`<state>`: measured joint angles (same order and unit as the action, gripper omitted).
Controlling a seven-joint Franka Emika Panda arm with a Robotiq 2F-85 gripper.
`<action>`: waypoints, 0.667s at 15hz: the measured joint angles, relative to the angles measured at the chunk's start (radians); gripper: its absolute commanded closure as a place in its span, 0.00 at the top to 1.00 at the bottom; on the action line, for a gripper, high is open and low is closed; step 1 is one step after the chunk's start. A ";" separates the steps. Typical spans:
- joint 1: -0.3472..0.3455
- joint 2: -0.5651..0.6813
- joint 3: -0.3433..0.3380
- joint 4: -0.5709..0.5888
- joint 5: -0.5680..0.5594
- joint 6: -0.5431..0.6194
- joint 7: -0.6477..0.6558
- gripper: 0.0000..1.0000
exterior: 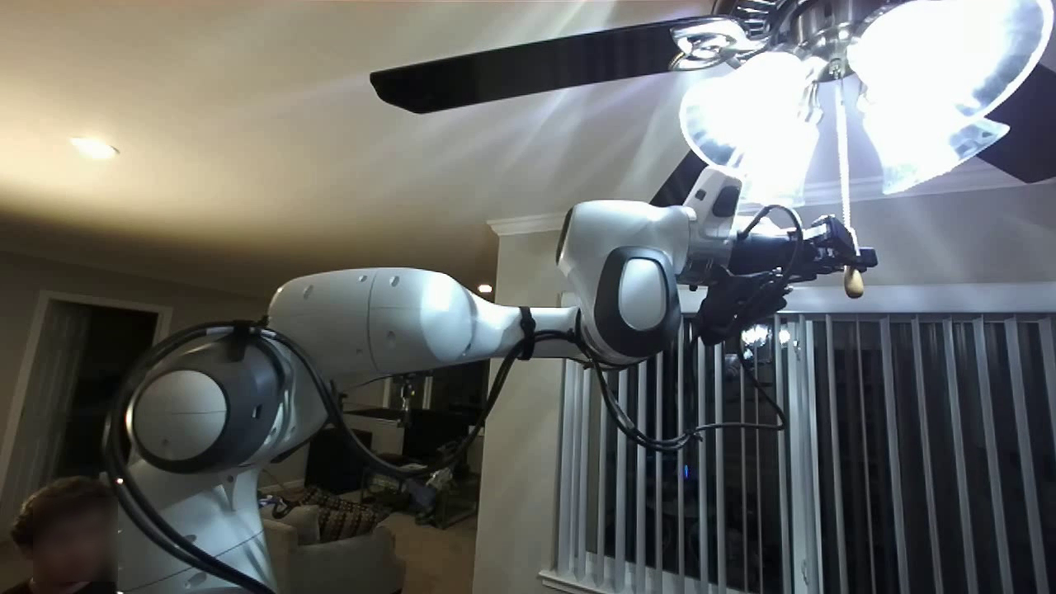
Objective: Pull down the toggle on the chandelier to switch off the light
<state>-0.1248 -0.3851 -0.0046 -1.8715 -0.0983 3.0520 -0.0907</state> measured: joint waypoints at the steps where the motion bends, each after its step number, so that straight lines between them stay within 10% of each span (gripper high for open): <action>1: -0.002 0.000 0.001 0.000 0.000 0.000 0.000 0.04; 10: 0.025 0.003 -0.014 -0.032 0.001 0.030 0.000 0.04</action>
<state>-0.1002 -0.3820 -0.0182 -1.9032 -0.0976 3.0817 -0.0904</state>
